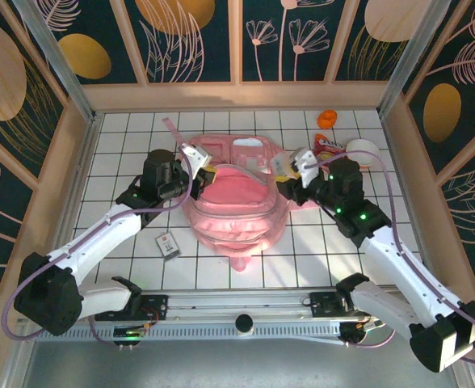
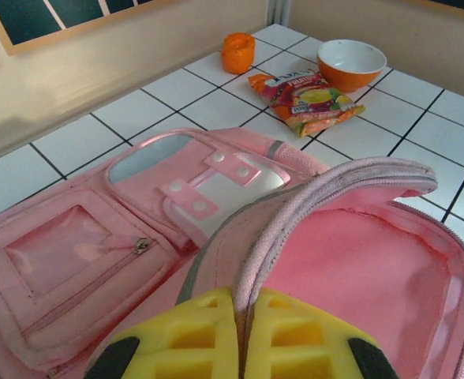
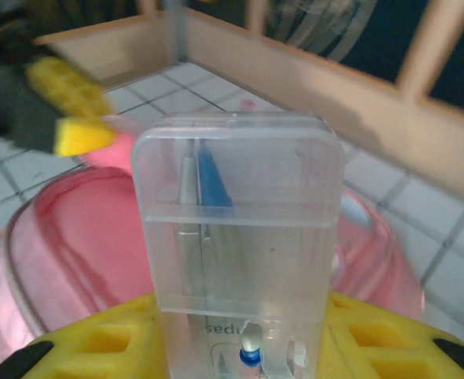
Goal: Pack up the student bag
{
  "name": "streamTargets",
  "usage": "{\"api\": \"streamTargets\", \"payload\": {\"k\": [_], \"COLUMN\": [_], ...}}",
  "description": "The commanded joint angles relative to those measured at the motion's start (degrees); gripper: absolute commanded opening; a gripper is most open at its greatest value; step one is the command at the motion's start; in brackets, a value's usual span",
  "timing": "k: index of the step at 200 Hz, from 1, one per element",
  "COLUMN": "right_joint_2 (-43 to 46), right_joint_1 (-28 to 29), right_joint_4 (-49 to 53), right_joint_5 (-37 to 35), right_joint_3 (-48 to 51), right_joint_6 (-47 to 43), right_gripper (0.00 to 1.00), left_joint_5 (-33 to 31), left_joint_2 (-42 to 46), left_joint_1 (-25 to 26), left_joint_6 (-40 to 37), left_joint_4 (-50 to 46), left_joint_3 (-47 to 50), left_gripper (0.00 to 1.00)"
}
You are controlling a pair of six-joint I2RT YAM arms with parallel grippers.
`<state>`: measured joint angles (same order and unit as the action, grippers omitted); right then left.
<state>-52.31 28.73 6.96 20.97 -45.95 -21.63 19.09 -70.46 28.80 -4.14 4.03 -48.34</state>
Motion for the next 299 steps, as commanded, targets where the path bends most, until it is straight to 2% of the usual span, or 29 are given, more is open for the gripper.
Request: {"api": "streamTargets", "payload": {"k": [1,30,80,106,138,172,199,235,257,273,299], "right_joint_2": [-3.46,-12.27,-23.0,-26.29,-30.18,-30.62,-28.96,-20.38,-15.64,-15.46,-20.43], "right_joint_1": [4.46,11.64,12.23,12.28,12.27,12.23,12.4,11.71,11.18,10.18,7.4], "right_joint_4": [-2.35,3.53,5.86,5.97,7.22,5.53,4.24,-1.02,-5.99,-7.71,-6.17], "right_joint_5": [7.61,-3.81,-5.0,-6.71,-12.59,-13.85,-12.97,-9.8,-10.2,-10.29,-5.07], "right_joint_3": [-3.44,-8.67,-13.82,-15.72,-19.3,-18.9,-17.59,-12.22,-8.2,-7.62,-11.6], "right_joint_6": [-27.52,-39.32,-47.1,-43.92,-36.98,-36.63,-35.22,-25.23,-21.83,-21.77,-21.99], "right_gripper": [0.37,0.36,0.37,0.44,0.53,0.55,0.55,0.53,0.58,0.65,0.67], "left_joint_5": [2.17,2.56,3.39,3.42,3.13,3.07,2.69,3.24,4.91,5.88,7.6], "left_joint_2": [0.41,0.31,0.4,0.52,0.75,0.49,0.76,1.08,1.5,1.64,1.88], "left_joint_1": [-0.06,-0.06,-0.06,-0.04,-0.06,-0.06,-0.06,-0.06,-0.06,-0.07,-0.06], "left_joint_6": [3.21,2.79,3.05,3.1,3.2,3.25,3.35,2.17,0.44,-1.2,-2.67], "left_joint_4": [9.26,8.4,8.84,8.67,9.1,9.24,9.32,8.32,8.62,7.82,6.84], "left_joint_3": [-1.78,-2.73,-3.17,-3.48,-3.43,-3.77,-3.78,-2.86,-1.7,-1.41,-1.34], "left_gripper": [0.0,0.0,0.0,0.0,0.0,0.0,0.0,0.0,0.0,0.0,0.0]}}
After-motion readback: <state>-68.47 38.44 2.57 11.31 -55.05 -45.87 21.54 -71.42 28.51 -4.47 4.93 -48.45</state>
